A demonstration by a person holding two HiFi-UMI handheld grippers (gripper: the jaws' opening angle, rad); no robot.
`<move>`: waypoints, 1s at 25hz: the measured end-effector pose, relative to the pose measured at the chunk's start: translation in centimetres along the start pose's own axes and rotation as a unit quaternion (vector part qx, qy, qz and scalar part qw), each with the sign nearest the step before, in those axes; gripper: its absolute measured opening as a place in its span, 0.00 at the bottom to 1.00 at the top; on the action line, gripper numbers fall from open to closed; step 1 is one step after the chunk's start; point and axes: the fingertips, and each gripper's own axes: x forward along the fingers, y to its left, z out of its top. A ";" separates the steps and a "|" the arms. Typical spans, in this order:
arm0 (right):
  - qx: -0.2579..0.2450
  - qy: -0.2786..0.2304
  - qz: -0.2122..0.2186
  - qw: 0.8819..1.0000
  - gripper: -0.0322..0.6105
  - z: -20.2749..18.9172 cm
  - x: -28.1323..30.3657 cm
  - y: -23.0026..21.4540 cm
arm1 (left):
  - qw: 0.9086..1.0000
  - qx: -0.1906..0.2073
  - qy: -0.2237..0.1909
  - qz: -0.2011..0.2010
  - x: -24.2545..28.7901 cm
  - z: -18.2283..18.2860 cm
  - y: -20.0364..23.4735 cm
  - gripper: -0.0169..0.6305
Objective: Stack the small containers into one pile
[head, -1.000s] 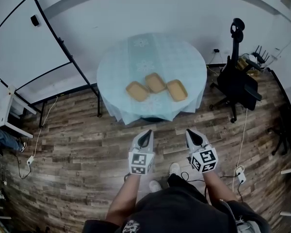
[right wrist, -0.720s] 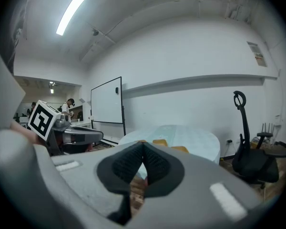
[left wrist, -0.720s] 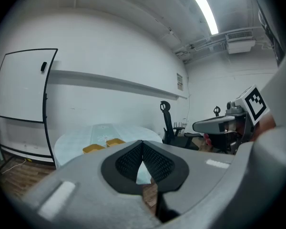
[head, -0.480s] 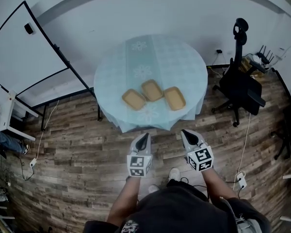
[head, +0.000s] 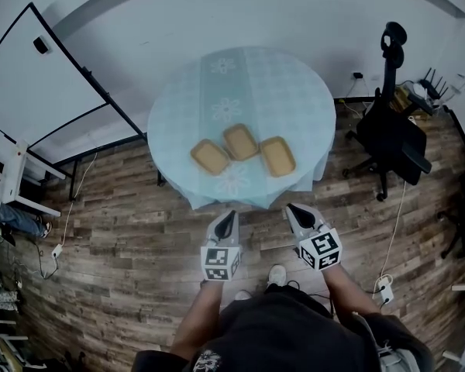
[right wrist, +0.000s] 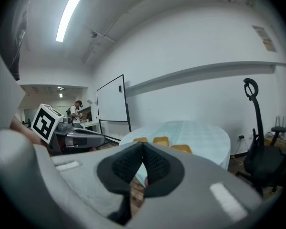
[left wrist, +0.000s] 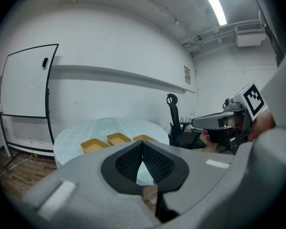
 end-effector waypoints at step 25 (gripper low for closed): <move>-0.014 0.034 -0.009 0.999 0.05 0.3 8.9 -2.8 | 0.999 0.006 0.009 -0.040 8.2 1.6 5.1 0.02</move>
